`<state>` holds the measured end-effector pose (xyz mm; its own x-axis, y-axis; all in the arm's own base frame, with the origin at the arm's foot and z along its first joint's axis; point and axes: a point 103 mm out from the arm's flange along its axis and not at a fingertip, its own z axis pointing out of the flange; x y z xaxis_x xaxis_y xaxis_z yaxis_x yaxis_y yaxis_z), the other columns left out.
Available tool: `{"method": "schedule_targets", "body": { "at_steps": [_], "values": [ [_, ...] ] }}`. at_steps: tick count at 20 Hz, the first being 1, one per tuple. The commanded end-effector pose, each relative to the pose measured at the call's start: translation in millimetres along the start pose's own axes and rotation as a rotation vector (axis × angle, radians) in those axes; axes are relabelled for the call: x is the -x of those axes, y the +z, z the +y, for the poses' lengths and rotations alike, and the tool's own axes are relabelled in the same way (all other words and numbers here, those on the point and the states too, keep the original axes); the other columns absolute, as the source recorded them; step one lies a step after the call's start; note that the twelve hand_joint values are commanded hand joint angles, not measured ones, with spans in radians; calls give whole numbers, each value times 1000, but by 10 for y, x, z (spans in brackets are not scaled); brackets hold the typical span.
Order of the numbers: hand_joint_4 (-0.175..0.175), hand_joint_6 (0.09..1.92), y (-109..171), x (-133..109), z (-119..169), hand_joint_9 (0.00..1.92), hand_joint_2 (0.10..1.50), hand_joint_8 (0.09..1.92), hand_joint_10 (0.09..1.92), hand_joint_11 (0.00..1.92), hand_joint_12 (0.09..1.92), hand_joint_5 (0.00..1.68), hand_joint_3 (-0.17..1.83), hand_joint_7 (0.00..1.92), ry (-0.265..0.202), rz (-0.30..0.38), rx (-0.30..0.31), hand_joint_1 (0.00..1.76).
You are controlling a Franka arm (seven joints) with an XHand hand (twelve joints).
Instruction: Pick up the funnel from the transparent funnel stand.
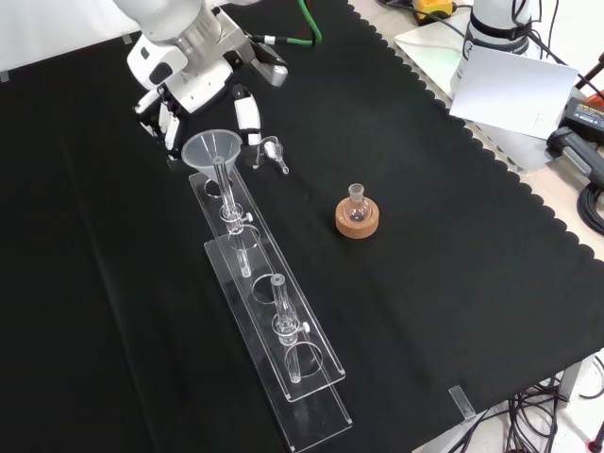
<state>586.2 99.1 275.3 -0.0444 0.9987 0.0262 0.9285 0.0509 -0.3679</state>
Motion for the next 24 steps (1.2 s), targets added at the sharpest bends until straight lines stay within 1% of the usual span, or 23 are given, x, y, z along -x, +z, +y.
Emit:
{"method": "schedule_targets", "body": {
  "at_steps": [1,6,8,12,17,21,24],
  "values": [
    [90,566,-96,3,-70,860,568,600,342,0,1503,865,601,1104,12,17,58,809],
    [93,624,-238,-20,-179,929,557,625,333,0,1563,911,656,1160,13,19,98,835],
    [90,634,-273,-40,-216,972,555,640,334,0,1583,932,673,1195,20,24,102,844],
    [80,650,-335,-63,-326,1065,556,660,329,37,1585,963,709,1226,22,11,112,859],
    [73,659,-420,-113,-429,1089,553,666,310,56,1571,972,735,1233,21,-17,110,867],
    [70,663,-502,-162,-481,1095,550,668,303,58,1570,974,744,1233,29,-38,123,879],
    [69,666,-589,-275,-502,1097,549,669,299,60,1569,976,749,1234,18,-59,138,881]
  ]
}}
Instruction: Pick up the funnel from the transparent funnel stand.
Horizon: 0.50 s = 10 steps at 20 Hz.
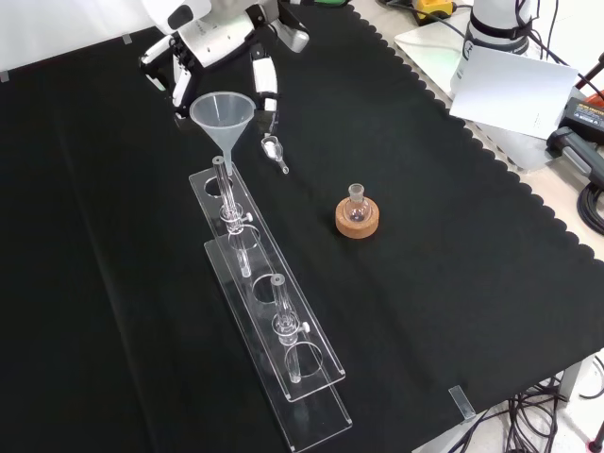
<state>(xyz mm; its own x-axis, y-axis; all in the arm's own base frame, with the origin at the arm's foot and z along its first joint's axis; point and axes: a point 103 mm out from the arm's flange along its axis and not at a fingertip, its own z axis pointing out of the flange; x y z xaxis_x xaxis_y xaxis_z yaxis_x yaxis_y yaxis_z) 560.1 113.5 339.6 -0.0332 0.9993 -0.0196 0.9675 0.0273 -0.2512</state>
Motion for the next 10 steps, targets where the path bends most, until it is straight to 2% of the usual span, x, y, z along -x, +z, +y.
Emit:
{"method": "schedule_targets", "body": {
  "at_steps": [1,7,10],
  "values": [
    [70,668,-111,-123,-28,1098,549,670,299,62,1570,978,750,1235,-10,-21,18,881],
    [74,674,-147,-195,-103,1097,549,671,292,66,1568,986,755,1237,-9,-32,6,880],
    [75,676,-134,-86,-264,1086,550,670,285,64,1566,988,757,1235,-7,-11,7,879]
  ]
}}
